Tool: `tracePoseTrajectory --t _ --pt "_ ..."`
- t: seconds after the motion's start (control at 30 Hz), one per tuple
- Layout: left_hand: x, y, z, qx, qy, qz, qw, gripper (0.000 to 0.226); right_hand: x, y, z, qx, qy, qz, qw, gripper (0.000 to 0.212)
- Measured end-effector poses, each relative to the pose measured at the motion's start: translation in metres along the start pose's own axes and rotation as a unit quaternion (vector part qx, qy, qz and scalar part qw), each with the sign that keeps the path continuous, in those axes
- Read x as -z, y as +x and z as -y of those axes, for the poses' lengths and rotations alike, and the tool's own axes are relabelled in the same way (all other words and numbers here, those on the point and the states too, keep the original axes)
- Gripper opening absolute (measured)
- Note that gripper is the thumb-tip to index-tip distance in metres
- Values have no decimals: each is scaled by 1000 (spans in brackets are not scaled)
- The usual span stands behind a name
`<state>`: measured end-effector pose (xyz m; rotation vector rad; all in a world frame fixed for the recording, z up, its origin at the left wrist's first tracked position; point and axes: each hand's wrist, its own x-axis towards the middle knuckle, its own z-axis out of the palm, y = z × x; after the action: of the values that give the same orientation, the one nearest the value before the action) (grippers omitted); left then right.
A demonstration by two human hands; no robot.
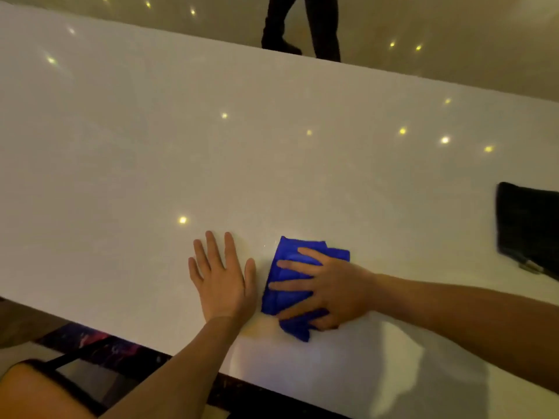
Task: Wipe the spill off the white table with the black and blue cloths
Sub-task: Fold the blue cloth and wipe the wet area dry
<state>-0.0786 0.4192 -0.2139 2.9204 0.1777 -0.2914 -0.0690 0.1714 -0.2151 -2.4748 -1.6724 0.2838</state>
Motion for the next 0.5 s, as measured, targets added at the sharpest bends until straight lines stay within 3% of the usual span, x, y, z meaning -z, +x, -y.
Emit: tracePoseTrajectory --t 0.03,0.1,0.2,0.4,0.5 --pt "0 1 0 0 -3 1 1000 75 8 15 -26 -31 -4 -7 999 52" --pt "0 1 0 4 -2 7 1000 84 18 56 -61 -205 19 -46 977 55" --pt "-1 0 0 1 1 -3 1000 99 31 118 -76 -437 34 -81 895 57" --pt "-1 -1 -2 -5 0 -7 1000 115 6 41 -18 -389 0 -82 918 52" --pt "0 1 -3 -1 1 -11 1000 117 -2 -11 24 -364 -14 -9 931 55"
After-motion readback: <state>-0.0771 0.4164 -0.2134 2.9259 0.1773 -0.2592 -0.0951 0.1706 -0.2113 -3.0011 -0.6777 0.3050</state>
